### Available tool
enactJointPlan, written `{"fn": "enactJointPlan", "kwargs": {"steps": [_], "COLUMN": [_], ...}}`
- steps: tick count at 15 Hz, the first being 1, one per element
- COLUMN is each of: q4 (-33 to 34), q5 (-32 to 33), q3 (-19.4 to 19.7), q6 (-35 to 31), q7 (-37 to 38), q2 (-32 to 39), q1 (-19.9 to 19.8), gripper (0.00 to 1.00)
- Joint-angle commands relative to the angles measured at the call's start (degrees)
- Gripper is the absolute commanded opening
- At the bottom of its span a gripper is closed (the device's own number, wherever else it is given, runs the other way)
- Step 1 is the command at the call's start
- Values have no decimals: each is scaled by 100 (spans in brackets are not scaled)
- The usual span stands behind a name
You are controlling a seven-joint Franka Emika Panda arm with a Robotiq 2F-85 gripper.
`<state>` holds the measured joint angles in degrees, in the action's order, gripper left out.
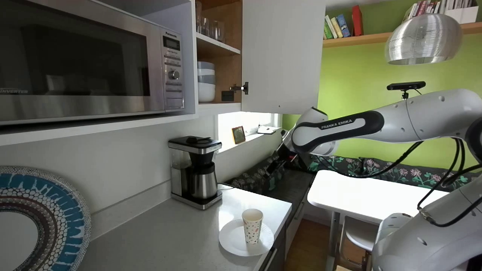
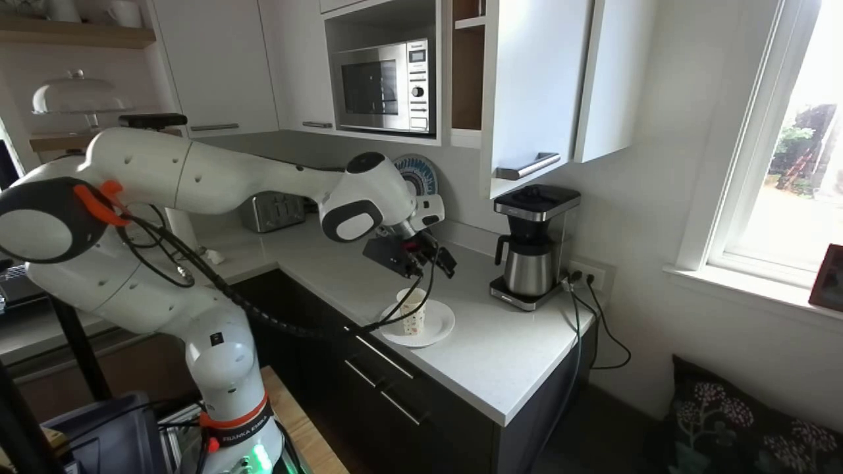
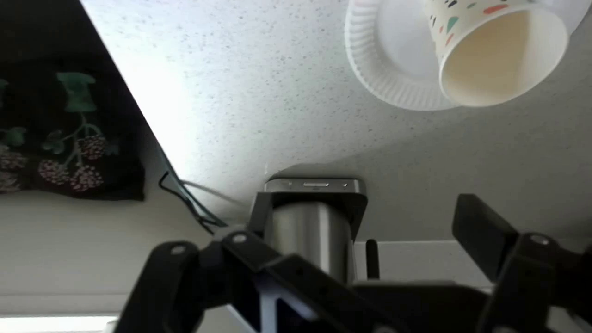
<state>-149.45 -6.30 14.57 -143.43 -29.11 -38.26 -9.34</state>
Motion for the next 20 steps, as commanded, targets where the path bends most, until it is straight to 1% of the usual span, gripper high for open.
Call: {"fn": "enactJointPlan", "kwargs": {"steps": [1,4,6,7,8,10,11,13,15,18,20], "q4": [76,145,141,273,375,643,855,1202,1514,1938,2137], "q5": [363,545,549,540,583,835,983,1220,1488,1987,2324], "q3": [144,126,117,213,245,254,234,256,279,259,261], "q6": [128,362,370,565,689,1123,1484,2120,2607,3244,3514], "q7": [295,455,465,246,208,242,396,511,518,545,552], "q2": [-183,-484,-497,-541,-561,-628,-656,-716,-747,-798,-841], "q1": [84,-47,-49,54,32,-138,-297,-465,-593,-772,-830], "gripper": [100,100,100,100,100,100,100,100,100,100,100]}}
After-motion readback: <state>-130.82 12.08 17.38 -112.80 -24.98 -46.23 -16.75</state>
